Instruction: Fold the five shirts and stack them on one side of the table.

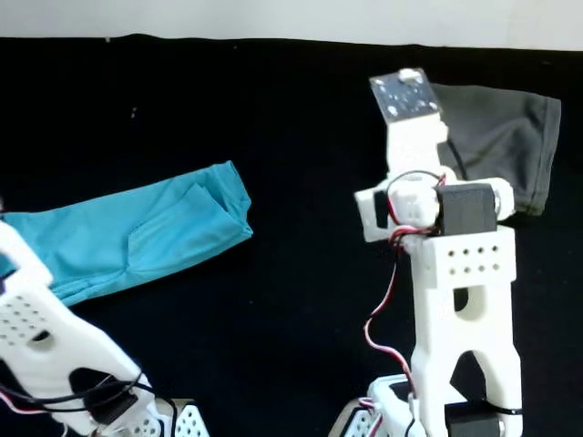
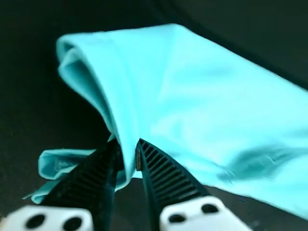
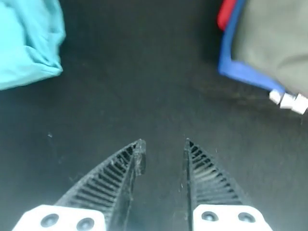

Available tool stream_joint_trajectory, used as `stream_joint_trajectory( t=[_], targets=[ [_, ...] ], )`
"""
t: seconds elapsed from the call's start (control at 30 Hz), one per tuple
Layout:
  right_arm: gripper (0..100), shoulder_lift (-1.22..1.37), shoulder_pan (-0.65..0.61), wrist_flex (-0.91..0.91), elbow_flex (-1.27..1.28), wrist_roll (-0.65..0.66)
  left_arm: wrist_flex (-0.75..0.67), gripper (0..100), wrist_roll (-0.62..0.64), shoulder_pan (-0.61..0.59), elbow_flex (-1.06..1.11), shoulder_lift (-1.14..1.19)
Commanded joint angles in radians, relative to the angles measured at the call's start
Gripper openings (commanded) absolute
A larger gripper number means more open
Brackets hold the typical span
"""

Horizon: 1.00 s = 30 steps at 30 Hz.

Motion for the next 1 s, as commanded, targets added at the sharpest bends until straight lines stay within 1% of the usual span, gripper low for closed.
stream_joint_trajectory(
  t=[0.0, 0.1, 0.17, 0.2, 0.27, 0.33, 0.43, 0.53, 0.63, 0.77, 0.87, 0.97],
  targets=[
    [13.7, -0.091, 0.031, -0.064, 0.125, 0.011, 0.012, 1, 0.008, 0.154, 0.173, -0.312],
    [13.7, -0.228, 0.030, -0.125, 0.298, 0.012, 0.009, 1, 0.015, 0.331, 0.332, -0.492],
    [13.3, -0.335, 0.033, -0.166, 0.441, 0.012, 0.003, 1, 0.049, 0.461, 0.397, -0.562],
    [11.1, -0.386, 0.033, -0.188, 0.524, 0.021, -0.003, 1, 0.068, 0.521, 0.415, -0.582],
    [0.7, -0.475, 0.033, -0.245, 0.691, 0.075, -0.021, 1, 0.109, 0.633, 0.423, -0.591],
    [1.9, -0.550, 0.044, -0.308, 0.829, 0.123, -0.064, 1, 0.141, 0.723, 0.423, -0.578],
    [0.8, -0.627, 0.091, -0.383, 0.993, 0.199, -0.143, 1, 0.160, 0.826, 0.426, -0.521],
    [0.7, -0.659, 0.154, -0.449, 1.133, 0.245, -0.227, 1, 0.161, 0.883, 0.421, -0.423],
    [0.7, -0.682, 0.196, -0.535, 1.267, 0.249, -0.310, 1, 0.161, 0.911, 0.421, -0.309],
    [0.7, -0.714, 0.239, -0.716, 1.435, 0.249, -0.396, 1, 0.161, 0.938, 0.421, -0.185],
    [0.7, -0.737, 0.254, -0.825, 1.541, 0.249, -0.408, 2, 0.163, 0.940, 0.407, -0.140],
    [0.7, -0.763, 0.254, -0.868, 1.613, 0.247, -0.367, 11, 0.163, 0.932, 0.341, -0.139]
  ],
)
